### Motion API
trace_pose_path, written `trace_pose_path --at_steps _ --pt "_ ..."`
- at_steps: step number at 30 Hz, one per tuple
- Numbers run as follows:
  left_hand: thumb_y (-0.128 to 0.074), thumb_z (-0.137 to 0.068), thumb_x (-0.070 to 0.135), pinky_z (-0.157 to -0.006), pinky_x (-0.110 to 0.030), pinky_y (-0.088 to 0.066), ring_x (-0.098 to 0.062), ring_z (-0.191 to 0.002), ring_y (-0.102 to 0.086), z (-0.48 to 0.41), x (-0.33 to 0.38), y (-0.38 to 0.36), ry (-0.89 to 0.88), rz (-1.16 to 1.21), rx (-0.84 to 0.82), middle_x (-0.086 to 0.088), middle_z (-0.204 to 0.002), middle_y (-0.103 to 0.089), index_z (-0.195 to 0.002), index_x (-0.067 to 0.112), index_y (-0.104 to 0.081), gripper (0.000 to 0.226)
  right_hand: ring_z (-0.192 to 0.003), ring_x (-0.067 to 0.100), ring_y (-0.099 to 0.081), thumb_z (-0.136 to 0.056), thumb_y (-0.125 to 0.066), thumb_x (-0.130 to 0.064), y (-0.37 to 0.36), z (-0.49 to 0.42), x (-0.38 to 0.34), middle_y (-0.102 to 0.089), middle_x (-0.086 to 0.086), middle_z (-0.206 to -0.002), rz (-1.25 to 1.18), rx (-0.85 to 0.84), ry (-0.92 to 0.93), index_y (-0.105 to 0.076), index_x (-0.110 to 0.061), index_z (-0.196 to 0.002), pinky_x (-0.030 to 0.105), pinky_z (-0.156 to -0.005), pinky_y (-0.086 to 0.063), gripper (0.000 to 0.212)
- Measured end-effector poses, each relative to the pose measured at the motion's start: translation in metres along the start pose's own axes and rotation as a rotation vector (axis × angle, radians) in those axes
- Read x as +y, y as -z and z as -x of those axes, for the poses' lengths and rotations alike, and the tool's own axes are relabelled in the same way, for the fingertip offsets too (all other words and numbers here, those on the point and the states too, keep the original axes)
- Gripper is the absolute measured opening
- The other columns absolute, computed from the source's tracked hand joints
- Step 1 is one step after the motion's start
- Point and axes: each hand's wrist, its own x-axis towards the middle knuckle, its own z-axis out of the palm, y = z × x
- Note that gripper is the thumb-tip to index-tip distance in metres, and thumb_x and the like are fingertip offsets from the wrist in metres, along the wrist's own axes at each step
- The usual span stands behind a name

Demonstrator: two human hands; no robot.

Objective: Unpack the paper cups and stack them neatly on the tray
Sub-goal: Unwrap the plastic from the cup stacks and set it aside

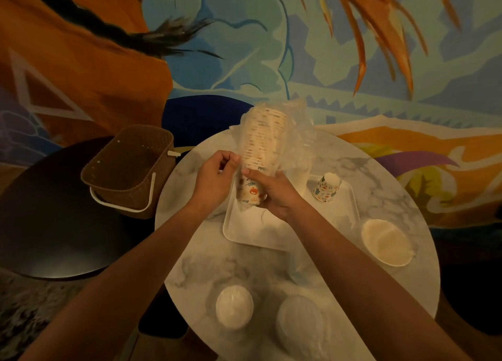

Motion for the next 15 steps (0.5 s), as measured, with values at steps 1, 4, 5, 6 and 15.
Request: trace_pose_path --at_steps 1,4,5,6,15 --pt "-0.051 -0.096 0.023 -0.071 -0.011 -0.045 0.000 -0.082 -0.056 0.003 -0.004 -0.001 0.006 -0.011 -0.023 0.014 -0.087 -0.060 -0.091 0.023 -0.057 0.008 -0.096 0.024 -0.065 -0.074 -0.076 -0.018 0.003 -0.001 -0.001 -0.069 0.002 -0.101 -0.022 0.002 -0.005 -0.054 -0.015 -0.125 0.053 -0.093 -0.049 0.055" --pt "-0.052 -0.095 0.026 -0.069 -0.014 -0.042 0.000 -0.075 -0.053 0.018 -0.022 -0.002 0.030 -0.036 -0.098 0.012 -0.082 -0.059 -0.082 0.029 -0.056 0.014 -0.101 0.027 -0.065 -0.073 -0.076 -0.018 0.013 -0.004 -0.002 -0.068 0.005 -0.108 -0.077 -0.030 -0.004 -0.056 -0.017 -0.124 0.055 -0.091 -0.049 0.055" --pt "-0.053 -0.094 0.026 -0.067 -0.015 -0.041 0.000 -0.072 -0.051 0.023 -0.028 -0.001 0.039 -0.041 -0.134 0.011 -0.079 -0.058 -0.080 0.029 -0.056 0.015 -0.103 0.027 -0.064 -0.074 -0.075 -0.017 0.016 -0.003 -0.002 -0.068 0.005 -0.108 -0.078 -0.047 0.001 -0.058 -0.018 -0.120 0.055 -0.091 -0.049 0.050" --pt "-0.054 -0.094 0.027 -0.067 -0.017 -0.040 -0.001 -0.070 -0.050 0.028 -0.034 -0.001 0.048 -0.046 -0.182 0.009 -0.078 -0.058 -0.079 0.027 -0.057 0.016 -0.103 0.028 -0.064 -0.075 -0.074 -0.017 0.018 -0.003 -0.002 -0.069 0.005 -0.108 -0.067 -0.056 0.006 -0.060 -0.019 -0.117 0.055 -0.090 -0.049 0.045" --pt "-0.052 -0.094 0.030 -0.088 -0.031 -0.047 -0.014 -0.105 -0.056 -0.007 0.002 0.007 0.154 0.331 0.025 0.002 -0.120 -0.055 -0.116 0.029 -0.048 0.023 -0.102 0.027 -0.066 -0.072 -0.078 -0.018 0.025 -0.005 -0.001 -0.069 0.007 -0.109 0.076 -0.047 0.020 -0.054 -0.014 -0.127 0.054 -0.090 -0.050 0.060"
